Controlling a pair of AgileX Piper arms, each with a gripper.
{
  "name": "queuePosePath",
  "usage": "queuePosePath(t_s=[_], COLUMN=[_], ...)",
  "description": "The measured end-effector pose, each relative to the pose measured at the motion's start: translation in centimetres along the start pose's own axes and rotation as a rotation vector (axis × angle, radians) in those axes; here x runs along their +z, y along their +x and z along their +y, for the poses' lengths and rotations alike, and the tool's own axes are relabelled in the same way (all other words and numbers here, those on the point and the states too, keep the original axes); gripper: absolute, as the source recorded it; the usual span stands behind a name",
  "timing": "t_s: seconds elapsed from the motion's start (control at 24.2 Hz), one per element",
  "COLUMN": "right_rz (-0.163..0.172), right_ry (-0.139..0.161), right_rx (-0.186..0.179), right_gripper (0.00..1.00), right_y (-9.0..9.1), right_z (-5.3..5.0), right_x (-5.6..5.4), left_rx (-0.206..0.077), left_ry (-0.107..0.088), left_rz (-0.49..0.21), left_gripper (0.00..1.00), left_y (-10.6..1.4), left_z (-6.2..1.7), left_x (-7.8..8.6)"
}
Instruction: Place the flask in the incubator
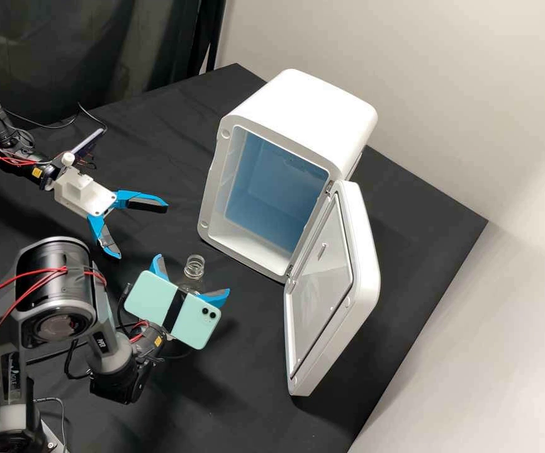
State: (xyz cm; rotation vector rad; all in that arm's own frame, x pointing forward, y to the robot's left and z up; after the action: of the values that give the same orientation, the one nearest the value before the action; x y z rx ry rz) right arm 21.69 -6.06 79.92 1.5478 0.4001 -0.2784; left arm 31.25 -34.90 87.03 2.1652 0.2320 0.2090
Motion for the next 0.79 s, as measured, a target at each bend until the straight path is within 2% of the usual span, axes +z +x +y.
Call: queuePosePath(t_s=[0.29,0.66,0.79], right_rz=[-0.006,-0.006,0.001], right_ry=[-0.023,-0.026,-0.039], right_rx=[0.017,0.026,0.034], right_gripper=[1.0,1.0,1.0], right_y=[1.1,1.2,1.2], right_z=[0.6,0.8,1.0], right_x=[0.7,0.7,0.4], left_rx=[0.001,0.001,0.001], left_ry=[0.0,0.0,0.0], left_rz=[0.0,0.0,0.0], left_gripper=[1.0,1.0,1.0], left_y=[0.0,0.0,0.0], left_z=[0.01,0.01,0.01], left_x=[0.0,0.0,0.0])
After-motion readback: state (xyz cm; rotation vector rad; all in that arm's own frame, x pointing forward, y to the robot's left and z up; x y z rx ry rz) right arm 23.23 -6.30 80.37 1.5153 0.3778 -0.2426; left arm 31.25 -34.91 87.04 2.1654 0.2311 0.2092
